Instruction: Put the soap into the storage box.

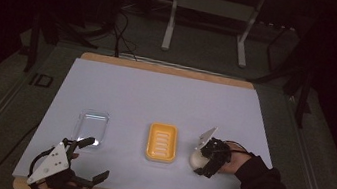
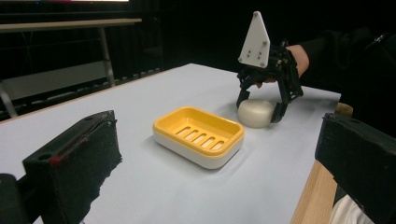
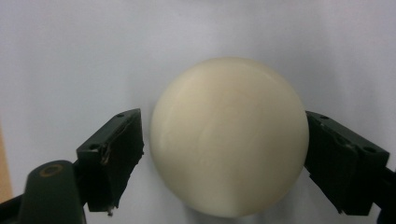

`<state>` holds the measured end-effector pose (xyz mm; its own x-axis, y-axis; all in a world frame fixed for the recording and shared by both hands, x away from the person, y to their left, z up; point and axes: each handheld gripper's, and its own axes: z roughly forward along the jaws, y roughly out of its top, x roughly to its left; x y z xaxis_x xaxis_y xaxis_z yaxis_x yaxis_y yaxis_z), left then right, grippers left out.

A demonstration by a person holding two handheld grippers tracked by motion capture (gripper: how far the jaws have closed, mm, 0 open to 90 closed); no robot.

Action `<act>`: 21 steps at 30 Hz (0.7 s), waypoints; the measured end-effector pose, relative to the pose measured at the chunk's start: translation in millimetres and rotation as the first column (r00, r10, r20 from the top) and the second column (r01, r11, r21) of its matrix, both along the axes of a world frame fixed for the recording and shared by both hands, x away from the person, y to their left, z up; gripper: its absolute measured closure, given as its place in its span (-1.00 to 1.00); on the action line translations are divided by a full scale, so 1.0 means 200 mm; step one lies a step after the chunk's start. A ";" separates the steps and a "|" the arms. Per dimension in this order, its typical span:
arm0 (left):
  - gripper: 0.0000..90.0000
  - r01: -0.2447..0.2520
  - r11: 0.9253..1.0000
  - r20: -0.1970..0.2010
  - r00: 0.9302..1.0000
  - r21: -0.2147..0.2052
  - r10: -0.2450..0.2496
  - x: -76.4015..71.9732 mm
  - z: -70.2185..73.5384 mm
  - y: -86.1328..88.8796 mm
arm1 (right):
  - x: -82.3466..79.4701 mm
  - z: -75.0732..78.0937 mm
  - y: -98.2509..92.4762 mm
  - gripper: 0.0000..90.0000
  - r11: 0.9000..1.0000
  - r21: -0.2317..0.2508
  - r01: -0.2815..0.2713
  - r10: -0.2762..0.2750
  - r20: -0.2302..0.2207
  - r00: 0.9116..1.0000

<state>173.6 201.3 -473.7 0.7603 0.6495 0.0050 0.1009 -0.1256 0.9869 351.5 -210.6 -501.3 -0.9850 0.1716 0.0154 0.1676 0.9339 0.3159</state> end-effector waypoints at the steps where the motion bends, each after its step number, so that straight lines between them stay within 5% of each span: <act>1: -1.00 0.000 1.000 0.000 1.000 0.001 0.000 0.00 0.00 0.00 | 0.00 0.00 0.00 -0.63 1.000 0.000 0.000 0.000 0.000 1.000; 21: -1.00 0.008 1.000 -0.002 1.000 -0.003 -0.008 0.00 0.00 0.00 | 0.01 -0.01 0.01 -0.44 0.998 -0.047 0.034 -0.033 0.009 0.999</act>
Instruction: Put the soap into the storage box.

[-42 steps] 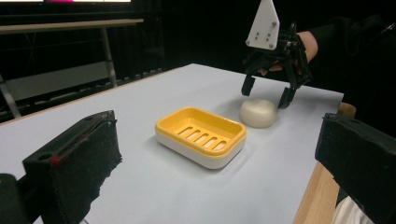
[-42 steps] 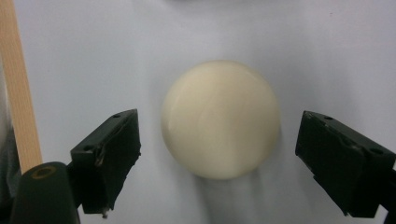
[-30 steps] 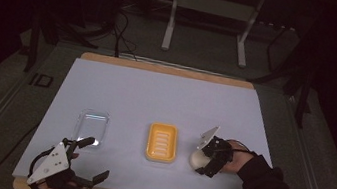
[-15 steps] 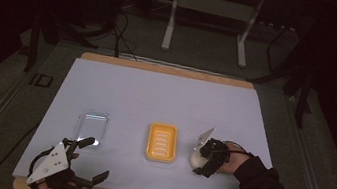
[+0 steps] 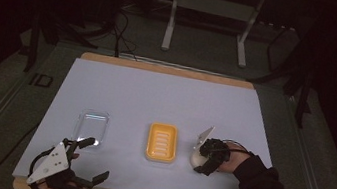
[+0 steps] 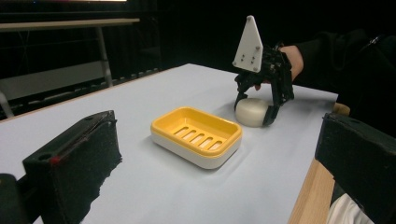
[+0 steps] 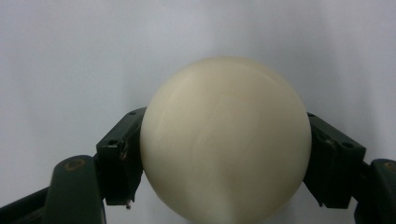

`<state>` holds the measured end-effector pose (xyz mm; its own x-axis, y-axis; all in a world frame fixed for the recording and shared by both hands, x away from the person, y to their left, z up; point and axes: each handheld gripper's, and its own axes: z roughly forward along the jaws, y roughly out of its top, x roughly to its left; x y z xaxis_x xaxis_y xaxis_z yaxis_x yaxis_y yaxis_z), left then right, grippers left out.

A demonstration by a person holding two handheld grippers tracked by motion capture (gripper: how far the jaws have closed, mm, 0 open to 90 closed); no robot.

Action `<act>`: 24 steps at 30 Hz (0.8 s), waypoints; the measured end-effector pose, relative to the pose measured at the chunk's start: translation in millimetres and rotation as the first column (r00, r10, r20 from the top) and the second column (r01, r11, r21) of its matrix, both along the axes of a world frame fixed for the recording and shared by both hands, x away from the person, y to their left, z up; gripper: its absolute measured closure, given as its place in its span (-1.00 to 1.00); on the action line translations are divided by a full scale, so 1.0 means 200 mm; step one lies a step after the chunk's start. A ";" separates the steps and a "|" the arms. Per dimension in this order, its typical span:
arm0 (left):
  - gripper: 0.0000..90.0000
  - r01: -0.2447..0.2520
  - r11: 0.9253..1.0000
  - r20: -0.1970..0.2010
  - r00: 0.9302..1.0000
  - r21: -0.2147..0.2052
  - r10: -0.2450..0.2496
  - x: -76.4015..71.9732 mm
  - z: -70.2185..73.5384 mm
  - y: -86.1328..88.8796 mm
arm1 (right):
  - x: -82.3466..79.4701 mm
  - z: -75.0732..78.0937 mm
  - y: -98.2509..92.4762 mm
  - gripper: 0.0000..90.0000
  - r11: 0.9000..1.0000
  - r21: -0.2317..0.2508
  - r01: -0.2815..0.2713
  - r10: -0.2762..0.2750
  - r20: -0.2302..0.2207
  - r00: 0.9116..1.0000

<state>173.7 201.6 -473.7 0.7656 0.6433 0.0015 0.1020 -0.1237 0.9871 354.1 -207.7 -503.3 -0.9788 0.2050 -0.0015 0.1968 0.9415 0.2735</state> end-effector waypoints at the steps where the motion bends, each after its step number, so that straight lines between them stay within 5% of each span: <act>1: -1.00 0.000 1.000 0.000 1.000 0.001 0.000 0.00 0.00 0.00 | 0.00 0.01 -0.01 -0.44 1.000 0.001 0.000 0.000 -0.002 1.000; 24: -1.00 -0.001 1.000 0.001 1.000 0.008 0.001 0.00 0.00 -0.01 | 0.06 0.27 0.01 -0.44 1.000 -0.002 -0.024 0.024 0.026 0.999</act>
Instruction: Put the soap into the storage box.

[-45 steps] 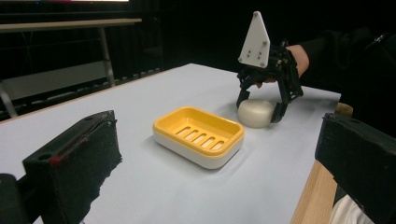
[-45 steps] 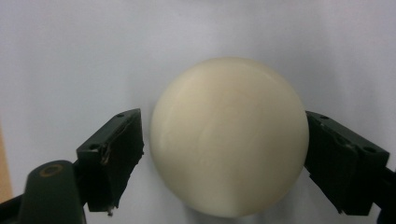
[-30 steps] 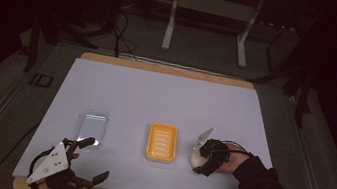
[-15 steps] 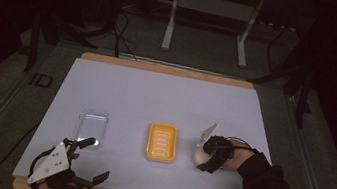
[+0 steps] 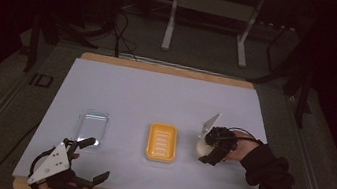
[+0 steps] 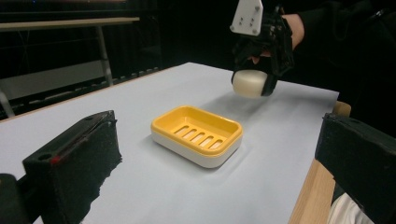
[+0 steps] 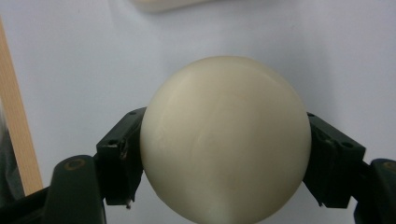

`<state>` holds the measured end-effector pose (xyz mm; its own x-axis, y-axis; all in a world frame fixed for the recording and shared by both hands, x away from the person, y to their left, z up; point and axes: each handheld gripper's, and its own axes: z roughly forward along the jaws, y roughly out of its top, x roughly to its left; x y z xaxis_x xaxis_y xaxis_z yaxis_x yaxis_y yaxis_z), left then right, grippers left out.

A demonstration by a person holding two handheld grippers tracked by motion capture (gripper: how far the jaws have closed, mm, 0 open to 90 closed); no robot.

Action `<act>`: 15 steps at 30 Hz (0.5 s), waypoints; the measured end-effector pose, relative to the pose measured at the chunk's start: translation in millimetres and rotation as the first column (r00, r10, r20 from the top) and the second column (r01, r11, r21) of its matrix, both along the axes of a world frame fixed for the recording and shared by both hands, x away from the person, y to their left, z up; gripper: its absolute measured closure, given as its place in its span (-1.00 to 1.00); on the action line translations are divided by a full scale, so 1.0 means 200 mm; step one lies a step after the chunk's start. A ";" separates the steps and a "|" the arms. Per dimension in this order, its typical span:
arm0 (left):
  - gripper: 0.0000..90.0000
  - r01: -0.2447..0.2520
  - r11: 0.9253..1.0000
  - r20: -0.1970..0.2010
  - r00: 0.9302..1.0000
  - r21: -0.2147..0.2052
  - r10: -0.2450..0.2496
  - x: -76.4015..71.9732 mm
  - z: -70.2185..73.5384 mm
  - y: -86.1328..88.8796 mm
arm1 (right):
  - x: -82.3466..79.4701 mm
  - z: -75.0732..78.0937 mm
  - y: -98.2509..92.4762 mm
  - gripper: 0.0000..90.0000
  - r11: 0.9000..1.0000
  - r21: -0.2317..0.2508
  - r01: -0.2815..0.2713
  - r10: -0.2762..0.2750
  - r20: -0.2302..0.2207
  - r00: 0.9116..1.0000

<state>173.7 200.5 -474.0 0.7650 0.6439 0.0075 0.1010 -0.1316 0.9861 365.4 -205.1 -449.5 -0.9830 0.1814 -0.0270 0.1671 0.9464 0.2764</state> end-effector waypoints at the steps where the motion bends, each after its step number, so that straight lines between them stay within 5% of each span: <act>1: -1.00 0.000 1.000 0.000 1.000 0.000 0.000 0.00 0.00 0.00 | 0.00 0.01 0.01 -0.44 1.000 0.001 -0.001 0.001 0.000 1.000; 15: -1.00 0.000 1.000 -0.001 1.000 0.004 0.000 0.00 0.00 0.00 | 0.02 0.15 0.14 -0.44 0.996 0.025 -0.088 0.087 0.045 0.995</act>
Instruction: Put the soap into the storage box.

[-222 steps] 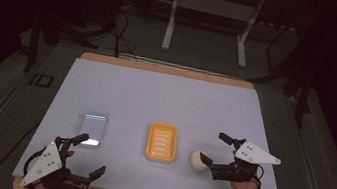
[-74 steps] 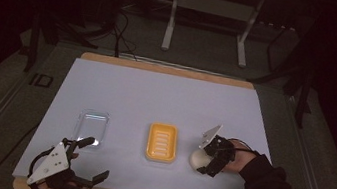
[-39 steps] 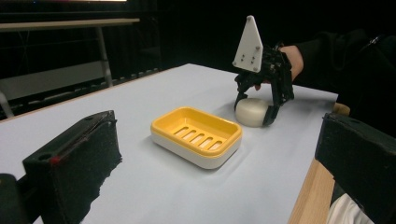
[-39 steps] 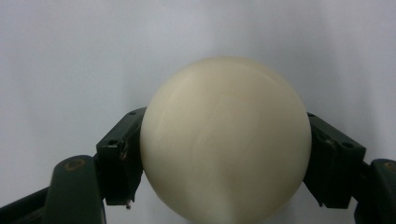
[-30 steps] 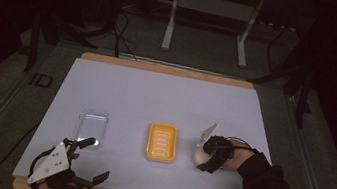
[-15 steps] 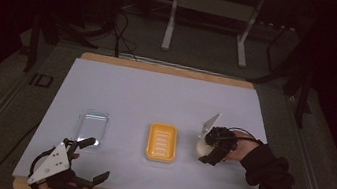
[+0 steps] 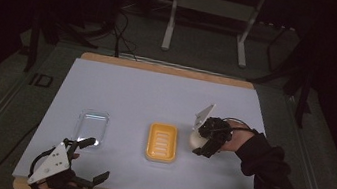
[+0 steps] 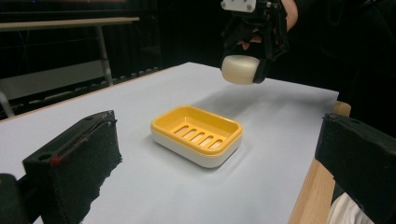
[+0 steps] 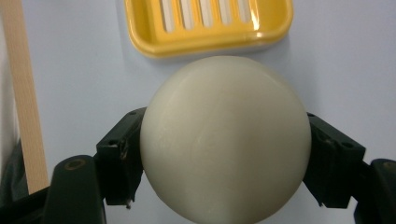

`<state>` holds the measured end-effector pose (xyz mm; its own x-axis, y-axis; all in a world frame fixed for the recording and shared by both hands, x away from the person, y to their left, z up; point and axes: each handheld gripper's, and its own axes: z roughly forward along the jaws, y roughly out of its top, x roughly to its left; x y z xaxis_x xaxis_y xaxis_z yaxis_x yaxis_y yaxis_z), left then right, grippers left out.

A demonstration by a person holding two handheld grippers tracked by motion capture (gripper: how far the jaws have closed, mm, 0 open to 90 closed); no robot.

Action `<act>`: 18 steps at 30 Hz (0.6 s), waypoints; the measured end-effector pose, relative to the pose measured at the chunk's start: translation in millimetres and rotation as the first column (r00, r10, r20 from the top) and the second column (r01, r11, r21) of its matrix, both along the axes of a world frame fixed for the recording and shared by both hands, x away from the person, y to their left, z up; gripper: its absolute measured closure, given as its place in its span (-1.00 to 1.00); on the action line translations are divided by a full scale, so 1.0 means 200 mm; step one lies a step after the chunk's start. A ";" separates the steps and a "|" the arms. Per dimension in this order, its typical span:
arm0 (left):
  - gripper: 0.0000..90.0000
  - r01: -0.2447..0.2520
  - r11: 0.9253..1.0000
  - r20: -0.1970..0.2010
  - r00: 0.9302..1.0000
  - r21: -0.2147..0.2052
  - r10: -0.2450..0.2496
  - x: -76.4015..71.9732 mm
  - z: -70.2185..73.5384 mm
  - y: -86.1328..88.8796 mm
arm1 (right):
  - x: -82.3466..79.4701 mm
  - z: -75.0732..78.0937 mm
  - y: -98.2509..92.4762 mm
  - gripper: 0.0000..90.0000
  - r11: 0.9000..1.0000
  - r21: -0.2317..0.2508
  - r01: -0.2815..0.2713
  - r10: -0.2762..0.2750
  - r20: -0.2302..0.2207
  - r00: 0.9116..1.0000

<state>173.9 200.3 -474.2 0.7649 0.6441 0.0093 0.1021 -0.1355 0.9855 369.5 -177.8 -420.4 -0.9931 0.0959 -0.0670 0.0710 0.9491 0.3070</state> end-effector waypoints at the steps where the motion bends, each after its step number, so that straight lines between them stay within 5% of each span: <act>1: -1.00 0.001 1.000 -0.001 1.000 -0.001 -0.001 0.00 0.00 0.00 | 0.00 0.01 0.01 -0.44 1.000 0.002 -0.007 0.007 0.007 1.000; 12: -1.00 0.006 1.000 -0.002 1.000 0.001 -0.006 0.00 0.00 0.00 | 0.00 0.04 0.12 -0.44 0.995 0.031 -0.094 0.092 0.042 0.995; 18: -1.00 0.008 1.000 -0.002 1.000 0.002 -0.008 0.00 0.00 0.00 | 0.01 0.03 0.18 -0.44 0.993 0.042 -0.108 0.107 0.018 0.994</act>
